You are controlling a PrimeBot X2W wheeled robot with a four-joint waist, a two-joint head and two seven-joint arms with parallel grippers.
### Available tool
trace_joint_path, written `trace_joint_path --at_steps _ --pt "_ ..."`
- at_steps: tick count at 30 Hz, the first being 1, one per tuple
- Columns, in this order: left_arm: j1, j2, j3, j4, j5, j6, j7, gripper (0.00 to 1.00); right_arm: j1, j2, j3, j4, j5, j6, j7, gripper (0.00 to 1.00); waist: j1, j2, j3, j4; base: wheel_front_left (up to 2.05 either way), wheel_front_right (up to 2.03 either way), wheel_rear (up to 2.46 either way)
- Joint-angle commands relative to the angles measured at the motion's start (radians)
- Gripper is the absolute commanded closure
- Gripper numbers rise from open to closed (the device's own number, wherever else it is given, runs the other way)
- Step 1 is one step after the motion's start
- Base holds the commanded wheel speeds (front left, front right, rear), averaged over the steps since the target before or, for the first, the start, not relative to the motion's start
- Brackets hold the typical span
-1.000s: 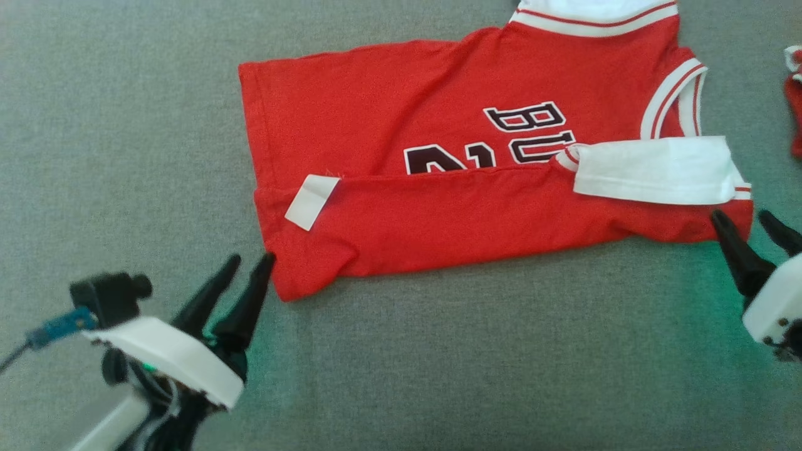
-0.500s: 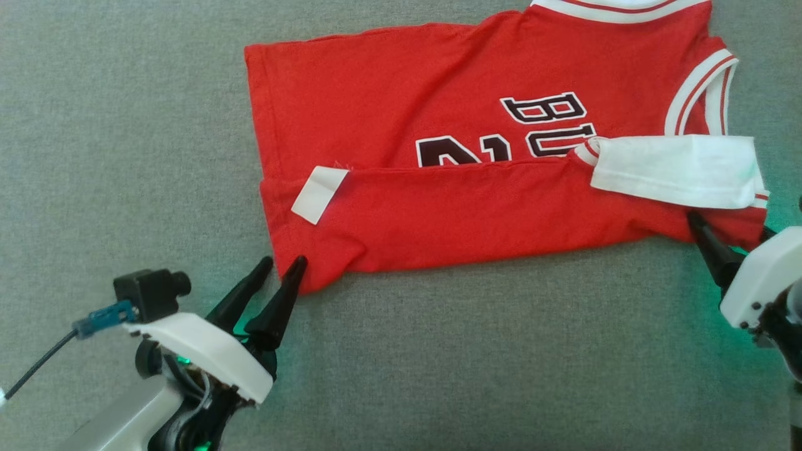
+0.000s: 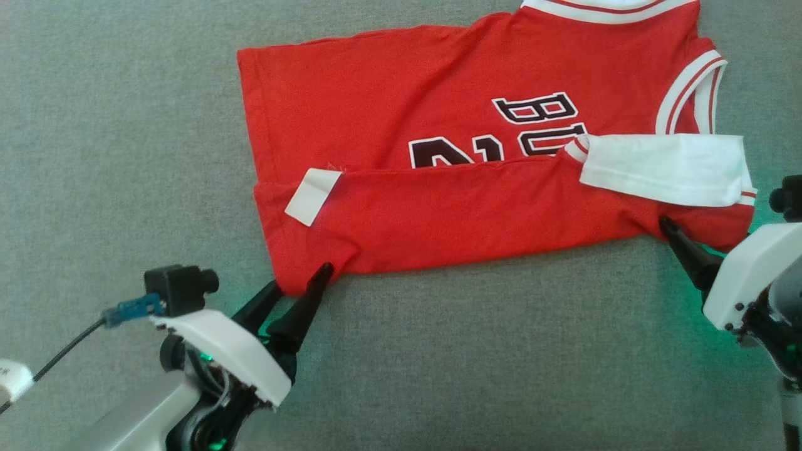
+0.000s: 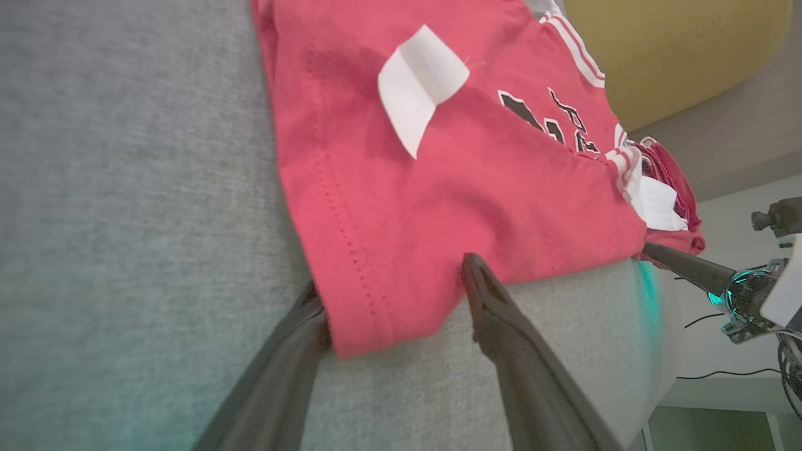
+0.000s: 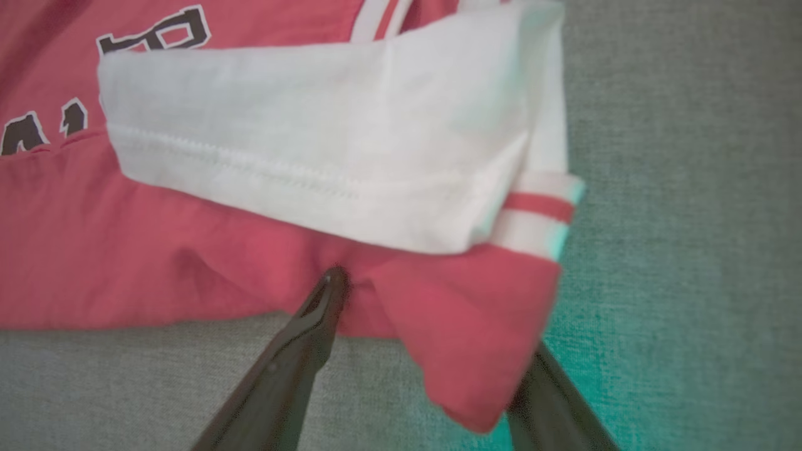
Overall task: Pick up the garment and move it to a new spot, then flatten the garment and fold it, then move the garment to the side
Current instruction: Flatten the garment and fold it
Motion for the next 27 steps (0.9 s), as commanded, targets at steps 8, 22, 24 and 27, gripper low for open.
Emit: trace_joint_path --at_steps 8,22,24,27 --pt "-0.053 0.027 0.016 0.042 -0.009 -0.045 0.039 1.00 -0.025 -0.076 0.056 0.029 0.066 -0.001 -0.004 1.00 0.0001 -0.0001 -0.028 0.003 0.00 0.00 0.00" --pt "0.111 0.253 0.001 -0.222 -0.086 -0.069 0.110 1.00 0.153 -0.360 -0.042 -0.068 0.314 -0.001 0.207 1.00 0.0001 -0.0001 -0.098 0.008 0.00 0.00 0.00" --pt "0.134 0.236 -0.014 -0.212 -0.075 -0.054 0.093 1.00 0.196 -0.362 -0.029 -0.079 0.319 -0.001 0.215 0.71 0.0001 -0.0001 -0.094 0.011 0.00 0.00 0.00" --pt "0.145 0.191 -0.038 -0.170 -0.042 -0.034 0.070 0.94 0.235 -0.355 0.005 -0.084 0.296 -0.001 0.192 0.00 0.0001 -0.0001 -0.093 0.016 0.00 0.00 0.00"
